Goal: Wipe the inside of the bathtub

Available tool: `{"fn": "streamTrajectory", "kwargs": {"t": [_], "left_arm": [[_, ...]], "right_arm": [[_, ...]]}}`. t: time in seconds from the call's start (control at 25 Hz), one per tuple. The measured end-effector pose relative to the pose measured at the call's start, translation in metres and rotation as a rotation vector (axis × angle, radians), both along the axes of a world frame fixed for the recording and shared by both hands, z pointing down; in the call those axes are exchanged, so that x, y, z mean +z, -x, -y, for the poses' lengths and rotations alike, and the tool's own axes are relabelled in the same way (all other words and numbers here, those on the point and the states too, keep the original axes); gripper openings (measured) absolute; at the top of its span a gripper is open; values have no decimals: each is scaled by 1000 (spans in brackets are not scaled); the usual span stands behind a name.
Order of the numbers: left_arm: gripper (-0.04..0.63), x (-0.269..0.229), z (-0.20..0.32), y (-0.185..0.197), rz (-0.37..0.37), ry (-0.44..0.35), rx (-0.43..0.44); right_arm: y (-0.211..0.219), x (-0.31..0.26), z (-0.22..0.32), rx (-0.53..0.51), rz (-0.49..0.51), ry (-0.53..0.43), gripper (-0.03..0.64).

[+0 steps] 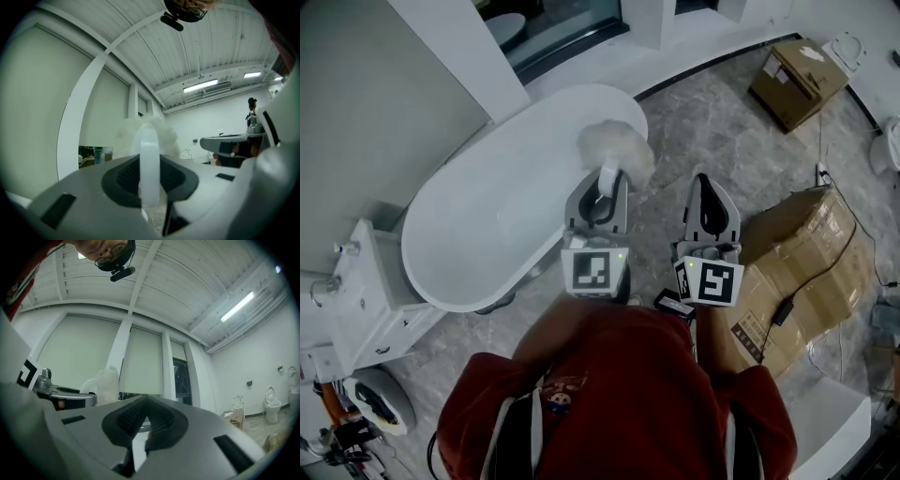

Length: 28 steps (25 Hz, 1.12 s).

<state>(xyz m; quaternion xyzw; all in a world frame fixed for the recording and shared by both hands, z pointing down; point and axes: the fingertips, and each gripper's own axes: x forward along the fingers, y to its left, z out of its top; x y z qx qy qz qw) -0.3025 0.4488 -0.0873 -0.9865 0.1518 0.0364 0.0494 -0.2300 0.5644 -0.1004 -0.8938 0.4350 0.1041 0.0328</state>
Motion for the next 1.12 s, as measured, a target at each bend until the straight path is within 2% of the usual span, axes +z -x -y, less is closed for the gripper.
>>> {"fn": "streamTrajectory", "kwargs": {"t": [0.32, 0.68, 1.12], "left_arm": [[93, 4, 49, -57, -12, 12, 20], [93, 1, 136, -108, -50, 44, -3], [92, 4, 223, -155, -32, 76, -43]], "right_arm": [[-51, 2, 51, 1, -7, 30, 11], [-110, -3, 141, -18, -32, 50, 11], [-161, 0, 234, -62, -14, 80, 11]]}}
